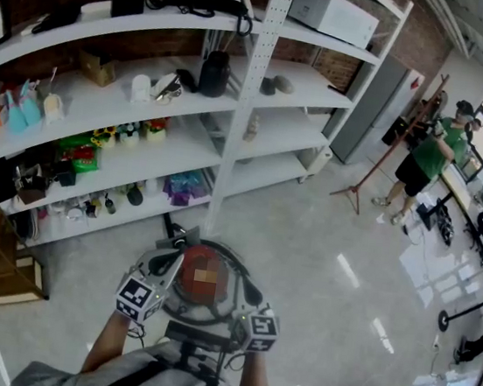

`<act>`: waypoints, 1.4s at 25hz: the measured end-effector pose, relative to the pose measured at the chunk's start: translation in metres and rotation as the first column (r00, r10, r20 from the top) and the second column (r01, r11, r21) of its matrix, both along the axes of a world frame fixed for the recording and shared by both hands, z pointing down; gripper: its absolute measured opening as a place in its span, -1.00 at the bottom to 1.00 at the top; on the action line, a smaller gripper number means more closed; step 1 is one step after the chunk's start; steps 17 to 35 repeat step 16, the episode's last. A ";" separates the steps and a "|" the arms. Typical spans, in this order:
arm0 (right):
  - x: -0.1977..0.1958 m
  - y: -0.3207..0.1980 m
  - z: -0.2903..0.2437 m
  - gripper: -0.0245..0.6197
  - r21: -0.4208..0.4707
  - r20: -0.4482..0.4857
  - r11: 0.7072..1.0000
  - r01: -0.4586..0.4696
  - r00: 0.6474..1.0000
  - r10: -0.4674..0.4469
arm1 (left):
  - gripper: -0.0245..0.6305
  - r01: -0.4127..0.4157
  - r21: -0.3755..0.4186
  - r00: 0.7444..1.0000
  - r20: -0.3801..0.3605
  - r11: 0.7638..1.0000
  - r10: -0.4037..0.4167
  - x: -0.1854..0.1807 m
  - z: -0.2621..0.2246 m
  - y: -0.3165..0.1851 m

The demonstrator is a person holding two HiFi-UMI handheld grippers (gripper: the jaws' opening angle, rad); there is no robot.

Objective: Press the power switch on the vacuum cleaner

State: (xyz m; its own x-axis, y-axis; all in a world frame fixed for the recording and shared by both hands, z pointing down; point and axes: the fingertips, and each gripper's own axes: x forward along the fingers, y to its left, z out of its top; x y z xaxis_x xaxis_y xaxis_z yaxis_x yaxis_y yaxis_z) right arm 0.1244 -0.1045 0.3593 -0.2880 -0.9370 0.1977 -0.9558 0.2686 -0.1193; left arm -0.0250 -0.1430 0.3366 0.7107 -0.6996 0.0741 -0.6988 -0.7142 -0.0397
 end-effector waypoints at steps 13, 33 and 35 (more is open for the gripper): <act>-0.003 0.010 0.000 -0.89 -0.003 -0.004 1.000 -0.003 1.000 0.003 | -0.91 -0.007 -0.011 1.000 0.011 1.000 0.007 -0.002 0.005 0.006; -0.006 0.010 0.000 -0.89 -0.007 -0.001 1.000 -0.004 1.000 0.004 | -0.91 -0.009 -0.008 1.000 0.014 1.000 0.009 -0.003 0.002 0.006; -0.006 0.010 0.000 -0.89 -0.007 -0.001 1.000 -0.004 1.000 0.004 | -0.91 -0.009 -0.008 1.000 0.014 1.000 0.009 -0.003 0.002 0.006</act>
